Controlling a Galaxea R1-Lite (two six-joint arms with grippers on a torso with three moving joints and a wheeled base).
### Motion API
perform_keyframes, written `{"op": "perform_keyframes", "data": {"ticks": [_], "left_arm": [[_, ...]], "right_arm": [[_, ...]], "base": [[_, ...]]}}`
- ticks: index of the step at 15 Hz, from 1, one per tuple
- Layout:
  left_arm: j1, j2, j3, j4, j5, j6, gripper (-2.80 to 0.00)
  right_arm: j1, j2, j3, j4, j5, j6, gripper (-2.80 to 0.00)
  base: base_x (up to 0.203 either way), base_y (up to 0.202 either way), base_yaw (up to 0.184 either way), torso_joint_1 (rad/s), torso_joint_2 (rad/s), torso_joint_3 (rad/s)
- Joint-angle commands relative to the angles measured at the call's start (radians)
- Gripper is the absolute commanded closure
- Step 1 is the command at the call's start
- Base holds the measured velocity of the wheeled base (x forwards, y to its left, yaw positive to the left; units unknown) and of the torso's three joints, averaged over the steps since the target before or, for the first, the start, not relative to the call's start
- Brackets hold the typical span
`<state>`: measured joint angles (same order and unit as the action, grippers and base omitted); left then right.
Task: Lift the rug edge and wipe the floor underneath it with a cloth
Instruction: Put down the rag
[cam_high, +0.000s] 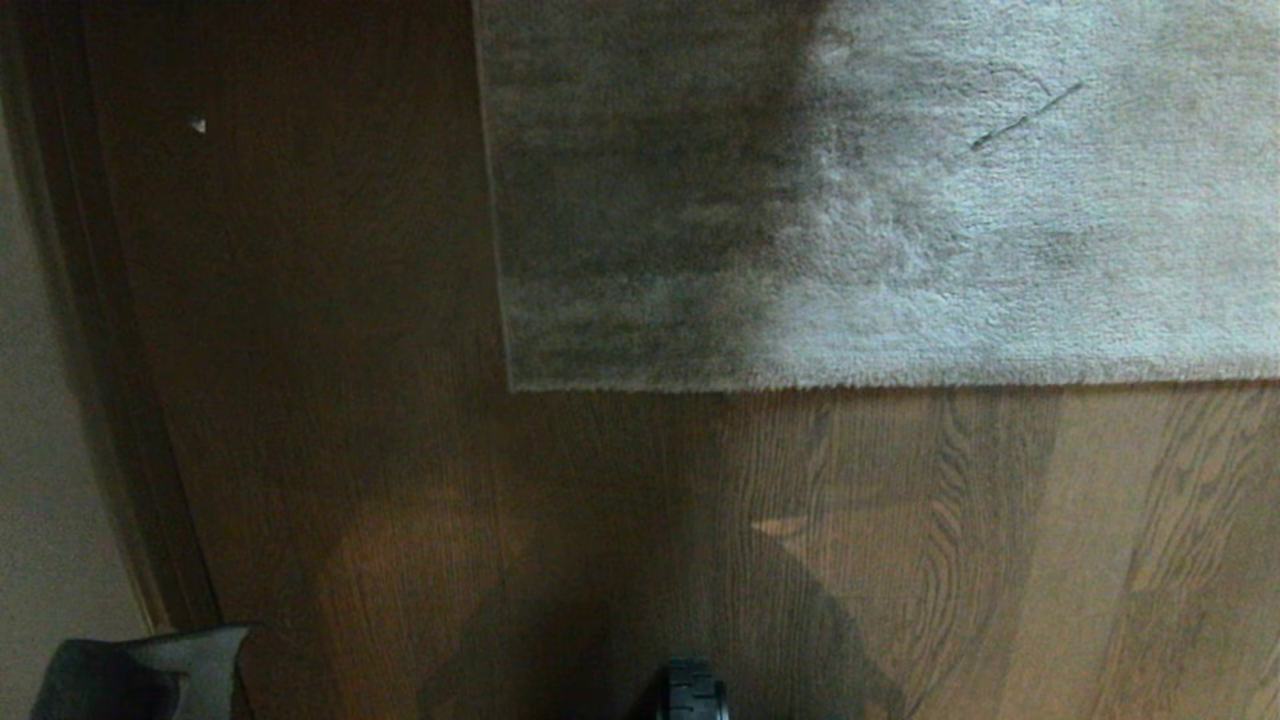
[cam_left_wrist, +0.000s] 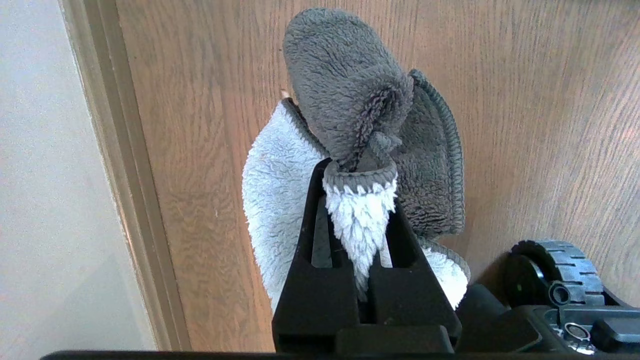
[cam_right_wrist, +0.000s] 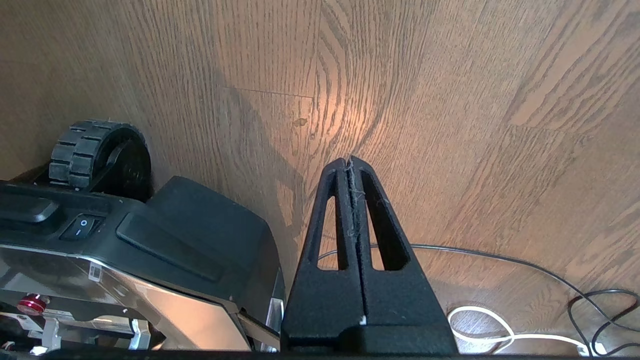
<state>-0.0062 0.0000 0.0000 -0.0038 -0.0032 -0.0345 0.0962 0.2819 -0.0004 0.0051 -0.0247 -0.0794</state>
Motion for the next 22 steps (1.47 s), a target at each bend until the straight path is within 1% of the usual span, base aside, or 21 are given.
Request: {"op": "perform_keyframes", "data": {"ticks": [1,9,12,18,20,22], "left_arm": [[0.000,0.000,0.000,-0.001,0.000,-0.001,0.00],[-0.001,0.000,0.000,-0.001,0.000,-0.001,0.00],[-0.001,0.000,0.000,-0.001,0.000,-0.001,0.00],[0.000,0.000,0.000,-0.001,0.000,-0.001,0.00],[0.000,0.000,0.000,-0.001,0.000,-0.001,0.00],[0.000,0.000,0.000,-0.001,0.000,0.000,0.00]], "right_arm": [[0.000,0.002,0.000,0.001,0.000,0.000,0.00],[-0.007,0.003,0.000,-0.001,0.000,0.000,0.00],[-0.093,0.002,0.000,0.001,0.000,0.000,0.00],[-0.099,-0.253,0.000,0.000,0.000,0.000,0.00],[-0.098,-0.282,0.000,-0.004,0.000,0.010,0.00],[-0.098,-0.282,0.000,-0.004,-0.002,0.042,0.00]], "base": [[0.000,0.000,0.000,0.000,0.00,0.000],[0.000,0.000,0.000,0.000,0.00,0.000],[0.000,0.000,0.000,0.000,0.00,0.000],[0.000,0.000,0.000,0.000,0.00,0.000],[0.000,0.000,0.000,0.000,0.00,0.000],[0.000,0.000,0.000,0.000,0.00,0.000]]}}
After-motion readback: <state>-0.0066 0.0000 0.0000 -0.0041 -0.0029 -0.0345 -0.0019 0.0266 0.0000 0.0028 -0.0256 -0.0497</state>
